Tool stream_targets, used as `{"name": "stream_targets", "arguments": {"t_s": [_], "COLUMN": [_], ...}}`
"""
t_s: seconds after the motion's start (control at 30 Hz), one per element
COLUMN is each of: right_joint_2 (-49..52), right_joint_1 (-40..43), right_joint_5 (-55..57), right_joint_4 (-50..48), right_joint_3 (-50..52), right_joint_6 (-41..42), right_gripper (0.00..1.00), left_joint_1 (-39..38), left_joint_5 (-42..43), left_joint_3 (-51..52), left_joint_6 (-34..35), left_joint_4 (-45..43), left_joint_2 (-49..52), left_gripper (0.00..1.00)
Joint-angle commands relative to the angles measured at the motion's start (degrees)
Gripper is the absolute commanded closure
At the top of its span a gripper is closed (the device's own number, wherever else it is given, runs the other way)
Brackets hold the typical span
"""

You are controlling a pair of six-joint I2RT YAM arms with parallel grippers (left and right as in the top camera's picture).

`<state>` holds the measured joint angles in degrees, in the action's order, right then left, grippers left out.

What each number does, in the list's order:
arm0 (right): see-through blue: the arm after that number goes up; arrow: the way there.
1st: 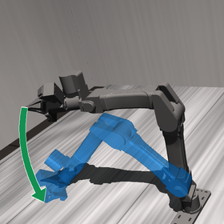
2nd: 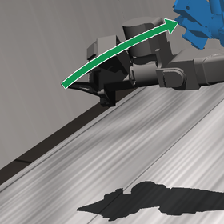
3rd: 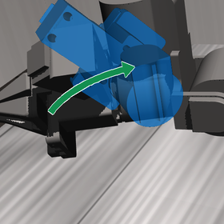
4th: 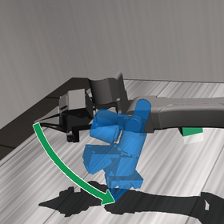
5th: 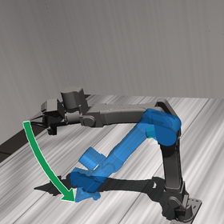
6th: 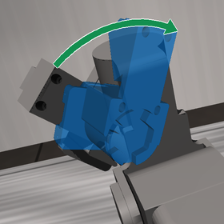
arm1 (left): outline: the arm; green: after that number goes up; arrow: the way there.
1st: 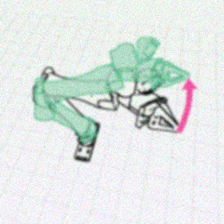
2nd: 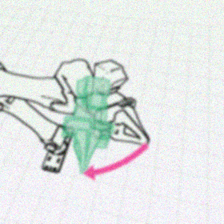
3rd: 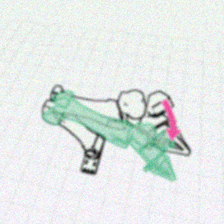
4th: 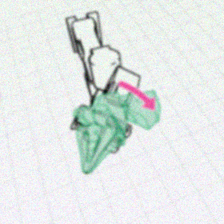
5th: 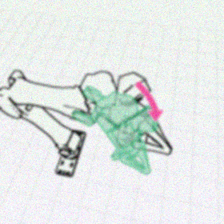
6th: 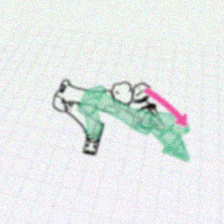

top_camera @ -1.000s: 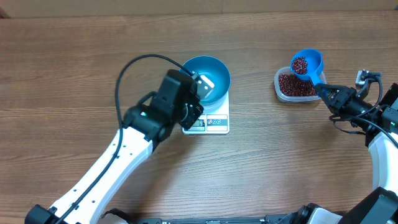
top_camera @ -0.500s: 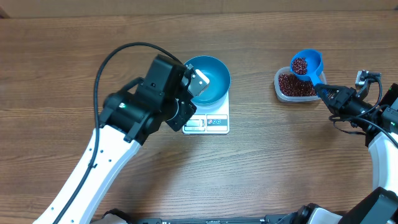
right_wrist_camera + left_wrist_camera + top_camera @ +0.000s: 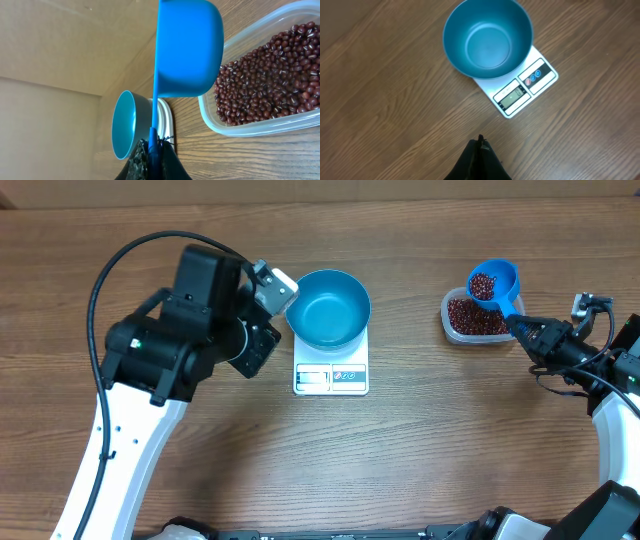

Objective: Scoop item into bowl and weigh 150g on scale
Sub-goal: 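Raise the left gripper up and back away from the scale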

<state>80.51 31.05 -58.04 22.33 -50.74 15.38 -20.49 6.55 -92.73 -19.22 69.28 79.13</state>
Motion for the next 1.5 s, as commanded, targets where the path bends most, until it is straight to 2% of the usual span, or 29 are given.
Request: {"name": "stream_targets", "arguments": {"t_s": [0.0, 0.5, 0.6, 0.67, 0.7, 0.77, 0.83, 1.47], "right_joint_2": [-1.3, -1.3, -1.3, -1.3, -1.3, -1.3, -1.3, -1.3], "right_joint_1": [0.2, 0.2, 0.2, 0.2, 0.2, 0.2, 0.2, 0.2], "right_joint_5": [-0.5, -0.5, -0.5, -0.5, -0.5, -0.5, -0.6, -3.0], "right_joint_4": [-0.3, 0.1, 0.1, 0.1, 0.1, 0.1, 0.1, -1.3], "right_joint_3": [-1.5, -1.5, -1.5, -1.5, -1.5, -1.5, -1.5, -1.6], "right_joint_6": [-0.6, -0.9, -1.9, -1.9, -1.9, -1.9, -1.9, -1.7], "right_gripper": [0.96, 0.96, 0.96, 0.96, 0.96, 0.96, 0.96, 0.96], "left_joint_1": [1.0, 4.3, 4.7, 4.7, 4.7, 4.7, 4.7, 4.7], "left_joint_5": [5.4, 5.4, 7.0, 7.1, 7.1, 7.1, 7.1, 7.0], "left_joint_3": [-1.5, -1.6, -1.6, -1.6, -1.6, -1.6, -1.6, -1.6], "left_joint_6": [-2.1, -2.6, -2.7, -2.6, -2.6, -2.6, -2.6, -2.4], "left_joint_4": [-0.2, -0.5, -0.5, -0.3, -0.1, 0.0, -0.1, -0.1], "left_joint_2": [-0.9, -4.3, -4.8, -4.7, -4.7, -4.6, -4.6, -4.6], "left_gripper": [0.96, 0.96, 0.70, 0.63, 0.56, 0.23, 0.00, 0.01]}}
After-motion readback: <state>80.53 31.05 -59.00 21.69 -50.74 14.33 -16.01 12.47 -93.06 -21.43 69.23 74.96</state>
